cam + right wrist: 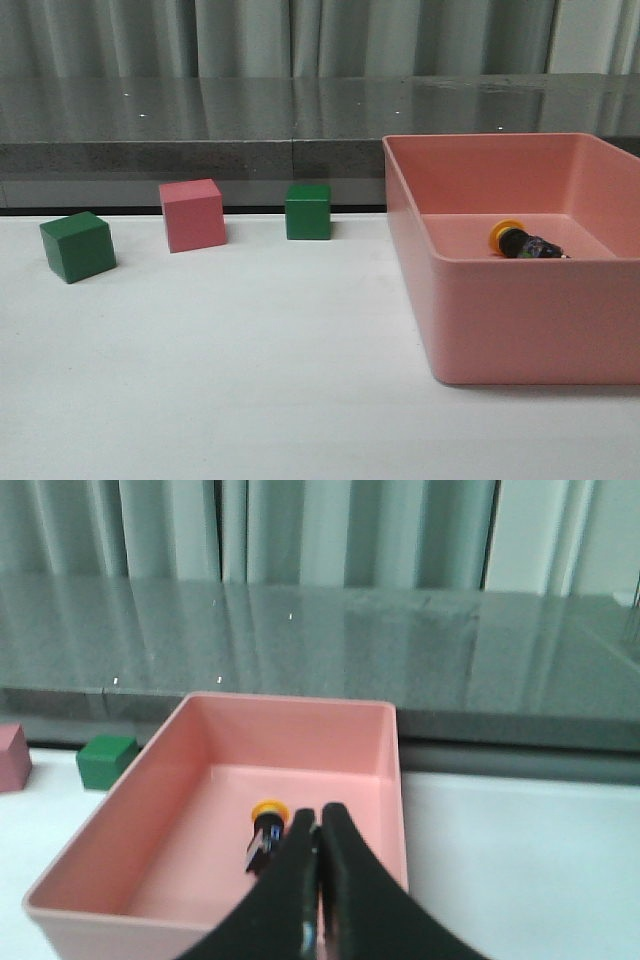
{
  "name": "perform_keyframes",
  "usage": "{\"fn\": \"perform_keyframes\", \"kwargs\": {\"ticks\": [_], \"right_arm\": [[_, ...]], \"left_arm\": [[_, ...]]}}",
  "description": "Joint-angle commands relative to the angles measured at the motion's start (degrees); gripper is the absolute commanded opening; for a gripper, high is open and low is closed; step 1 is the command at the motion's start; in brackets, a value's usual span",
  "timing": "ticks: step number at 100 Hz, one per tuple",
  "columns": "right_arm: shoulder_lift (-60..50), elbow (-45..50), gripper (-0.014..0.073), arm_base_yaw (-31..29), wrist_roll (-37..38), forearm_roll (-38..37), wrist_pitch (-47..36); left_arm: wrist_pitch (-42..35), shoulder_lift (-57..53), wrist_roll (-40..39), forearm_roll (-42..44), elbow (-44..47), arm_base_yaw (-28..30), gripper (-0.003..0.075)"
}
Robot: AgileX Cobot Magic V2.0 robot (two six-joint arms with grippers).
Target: Place and stand button with both arms
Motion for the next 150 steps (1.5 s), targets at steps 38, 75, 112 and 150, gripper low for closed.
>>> {"fn": "perform_keyframes", "kwargs": {"ticks": [38, 75, 112, 150], "right_arm": [[32.53, -24.66, -0.0062, -0.11, -1.68, 2.73, 15.92], [37.90, -24.71, 0.0262, -0.11, -1.68, 10.14, 7.02], [46.70, -29.67, 0.0524, 1.42, -6.71, 15.08, 5.24], [71.11, -42.60, 0.0524, 2.37, -10.63, 15.08, 7.37]], "left_arm": [[-4.34, -1.80, -0.69, 0.01, 1.64, 0.05, -0.0019], [-4.34, -1.80, -0.69, 0.01, 1.64, 0.05, -0.0019], [-4.34, -1.80, -0.69, 0.01, 1.64, 0.05, -0.0019], [-4.34, -1.80, -0.69, 0.01, 1.64, 0.05, -0.0019]]}}
